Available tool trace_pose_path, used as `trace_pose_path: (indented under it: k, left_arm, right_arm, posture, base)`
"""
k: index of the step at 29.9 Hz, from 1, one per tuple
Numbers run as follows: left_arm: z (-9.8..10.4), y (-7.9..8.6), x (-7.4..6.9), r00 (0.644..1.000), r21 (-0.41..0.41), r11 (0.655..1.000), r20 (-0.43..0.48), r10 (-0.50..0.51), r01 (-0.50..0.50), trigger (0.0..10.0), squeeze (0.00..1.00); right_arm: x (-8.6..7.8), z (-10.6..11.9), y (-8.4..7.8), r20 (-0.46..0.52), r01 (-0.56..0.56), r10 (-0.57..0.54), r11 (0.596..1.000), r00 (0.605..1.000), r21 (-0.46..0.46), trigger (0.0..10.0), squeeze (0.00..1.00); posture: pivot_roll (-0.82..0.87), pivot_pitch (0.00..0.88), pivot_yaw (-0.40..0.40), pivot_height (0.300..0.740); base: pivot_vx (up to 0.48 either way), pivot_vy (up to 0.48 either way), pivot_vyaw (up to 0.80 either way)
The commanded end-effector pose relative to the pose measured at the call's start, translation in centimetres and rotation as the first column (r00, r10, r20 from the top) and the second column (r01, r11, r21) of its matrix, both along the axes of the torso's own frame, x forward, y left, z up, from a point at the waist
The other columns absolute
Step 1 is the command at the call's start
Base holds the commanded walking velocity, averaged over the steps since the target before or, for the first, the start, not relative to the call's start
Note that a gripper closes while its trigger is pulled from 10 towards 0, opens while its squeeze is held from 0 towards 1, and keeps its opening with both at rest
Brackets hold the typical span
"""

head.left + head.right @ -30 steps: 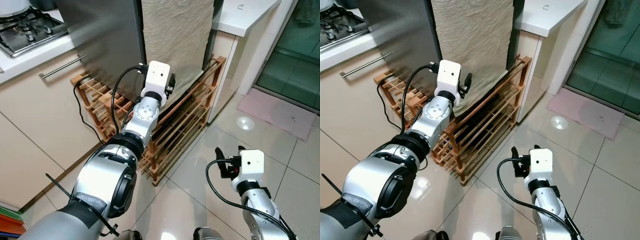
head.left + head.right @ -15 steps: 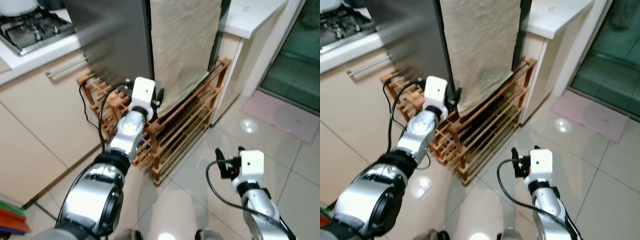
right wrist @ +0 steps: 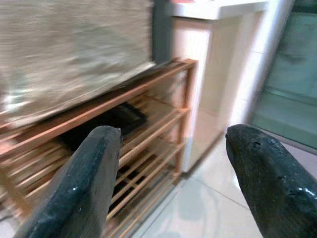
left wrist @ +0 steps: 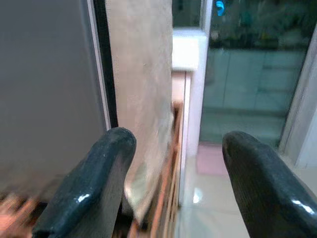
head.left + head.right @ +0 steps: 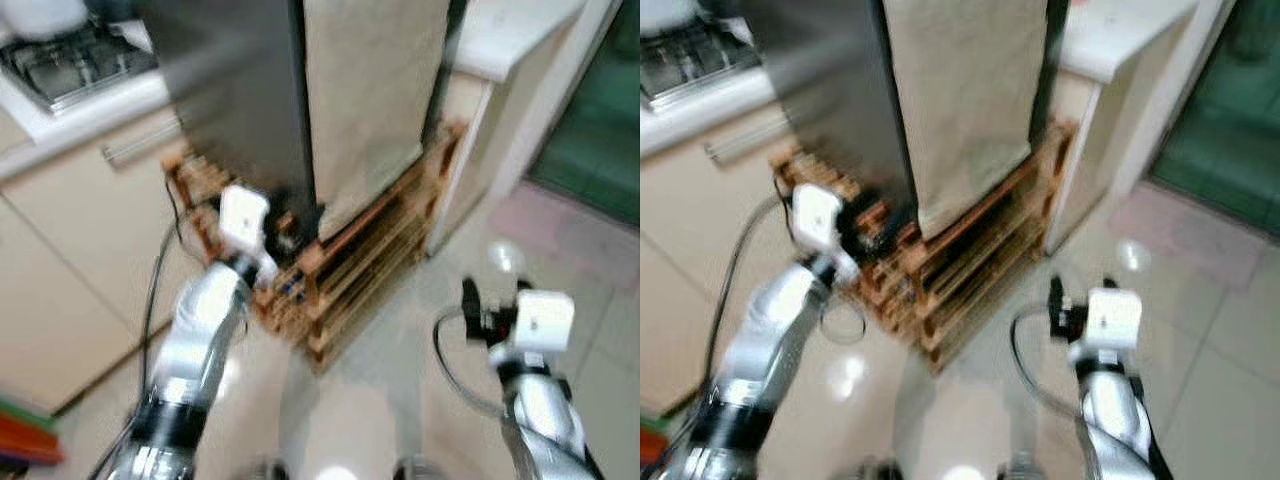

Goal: Restocking fridge

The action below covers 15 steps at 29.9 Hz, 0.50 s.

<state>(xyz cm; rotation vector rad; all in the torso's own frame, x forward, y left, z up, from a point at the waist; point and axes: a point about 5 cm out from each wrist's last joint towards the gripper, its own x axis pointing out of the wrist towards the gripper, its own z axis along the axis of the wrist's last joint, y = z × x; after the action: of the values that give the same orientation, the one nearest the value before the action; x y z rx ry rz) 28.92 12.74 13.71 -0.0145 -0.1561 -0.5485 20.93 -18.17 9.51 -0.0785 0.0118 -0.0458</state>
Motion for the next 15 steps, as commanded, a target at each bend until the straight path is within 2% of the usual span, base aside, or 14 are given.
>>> trace_pose_path:
  k: [1,3,4,11,15]
  left_arm:
    - [-1.0,0.9,-1.3,0.999,0.032,0.999,-0.036,-0.001,0.003,10.0,0.00]
    - [-2.1,0.9,-3.1,0.997,0.039,0.999,-0.079,-0.014,0.017,10.0,0.00]
    - [-2.0,0.7,-3.4,0.996,0.036,0.999,-0.085,-0.013,0.016,10.0,0.00]
    - [-0.5,-0.3,-3.0,0.998,0.011,1.000,-0.056,-0.017,0.017,10.0,0.00]
    - [-0.4,-0.3,-2.8,0.997,0.024,0.999,-0.070,0.023,-0.022,10.0,0.00]
  right_arm:
    - [-0.1,0.5,0.4,-0.009,-0.060,0.060,0.998,0.998,0.018,10.0,0.00]
    - [-0.1,1.0,0.4,-0.006,-0.093,0.093,0.995,0.996,0.033,10.0,0.00]
    - [-0.1,1.2,0.5,-0.001,-0.101,0.101,0.994,0.995,0.035,10.0,0.00]
    - [0.2,1.9,1.1,0.018,-0.128,0.127,0.991,0.992,0.030,10.0,0.00]
    - [0.3,2.0,0.7,0.003,-0.118,0.118,0.993,0.993,0.019,10.0,0.00]
  posture:
    - [-0.17,0.044,0.083,0.724]
    - [-0.16,0.037,0.070,0.724]
    - [-0.16,0.037,0.070,0.724]
    - [-0.16,0.028,0.066,0.724]
    - [-0.17,0.024,0.068,0.724]
  base:
    - [0.000,0.000,0.00]
    - [0.000,0.000,0.00]
    - [0.000,0.000,0.00]
    - [0.000,0.000,0.00]
    - [0.365,0.000,0.00]
